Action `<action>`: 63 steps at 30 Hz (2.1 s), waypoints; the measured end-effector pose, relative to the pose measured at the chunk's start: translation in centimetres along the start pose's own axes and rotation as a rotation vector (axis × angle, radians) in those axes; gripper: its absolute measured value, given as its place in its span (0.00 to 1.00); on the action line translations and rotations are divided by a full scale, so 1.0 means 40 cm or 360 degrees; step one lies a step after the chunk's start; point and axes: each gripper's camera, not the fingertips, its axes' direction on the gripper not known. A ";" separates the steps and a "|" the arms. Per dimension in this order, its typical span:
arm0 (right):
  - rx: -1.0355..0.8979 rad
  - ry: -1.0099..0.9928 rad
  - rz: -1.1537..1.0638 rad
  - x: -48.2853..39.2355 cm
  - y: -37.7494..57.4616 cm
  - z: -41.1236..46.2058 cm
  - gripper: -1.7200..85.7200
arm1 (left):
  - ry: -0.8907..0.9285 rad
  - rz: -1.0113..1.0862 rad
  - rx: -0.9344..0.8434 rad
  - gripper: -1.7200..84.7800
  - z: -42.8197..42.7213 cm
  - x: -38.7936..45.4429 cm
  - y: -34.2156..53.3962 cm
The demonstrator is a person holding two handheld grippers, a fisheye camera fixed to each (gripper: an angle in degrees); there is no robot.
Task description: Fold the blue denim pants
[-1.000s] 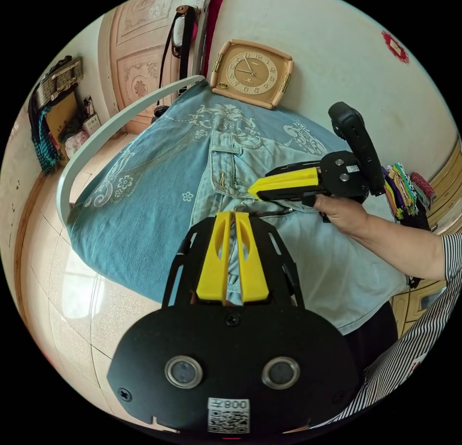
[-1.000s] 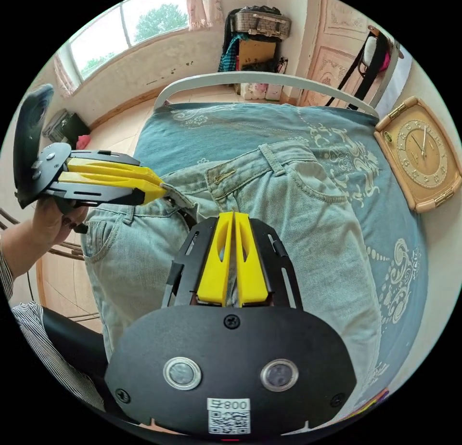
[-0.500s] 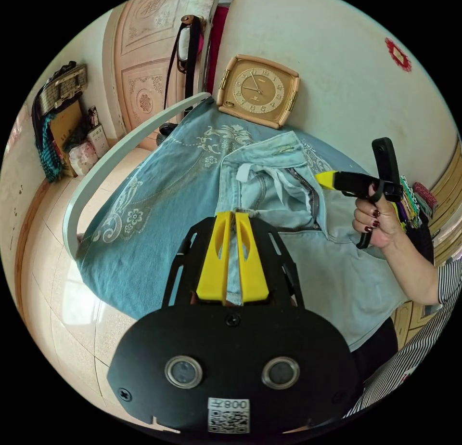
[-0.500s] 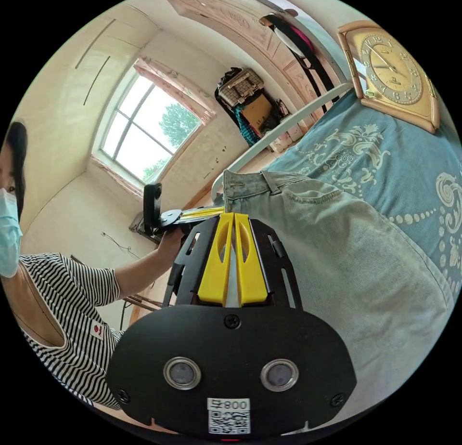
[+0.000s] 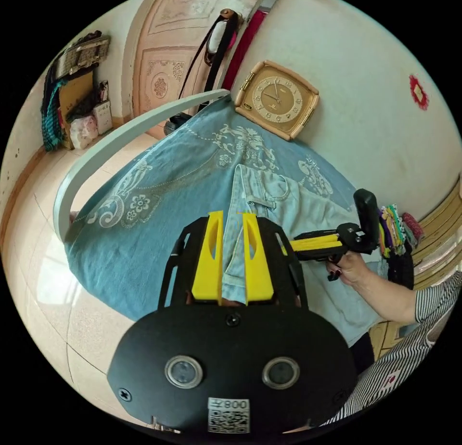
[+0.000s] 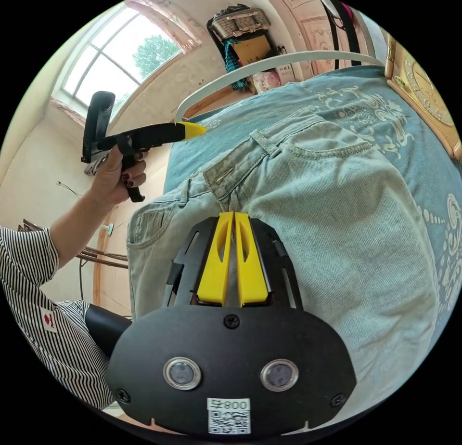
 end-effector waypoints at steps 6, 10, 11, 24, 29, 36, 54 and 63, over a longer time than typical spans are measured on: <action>0.0002 0.0002 0.0003 0.004 -0.007 -0.020 0.03 | 0.0167 0.0008 -0.0179 0.16 0.112 -0.025 0.001; 0.0032 -0.0017 0.0027 0.012 -0.003 -0.031 0.03 | 0.0184 -0.0011 -0.0308 0.11 0.199 -0.044 0.006; 0.0030 -0.0010 0.0029 0.011 -0.003 -0.035 0.03 | 0.0242 -0.0013 -0.0364 0.10 0.210 -0.046 0.007; -0.0001 0.0064 0.0121 0.041 -0.063 -0.070 0.05 | -0.0180 0.0232 -0.0283 0.09 0.222 -0.014 0.096; 0.0332 0.0003 0.0212 0.088 -0.001 -0.245 0.09 | 0.0117 -0.0009 0.0052 0.14 0.070 -0.128 0.280; 0.0190 0.0347 0.0243 0.244 -0.120 -0.314 0.12 | 0.0283 -0.0605 -0.0046 0.19 -0.015 -0.284 0.686; 0.0030 0.0533 0.0204 0.214 -0.208 -0.297 0.04 | 0.1009 -0.0746 0.0344 0.07 0.026 -0.319 0.866; 0.0244 0.0769 0.0238 0.161 -0.195 -0.374 0.04 | 0.0557 -0.0215 0.0435 0.08 -0.117 -0.204 0.788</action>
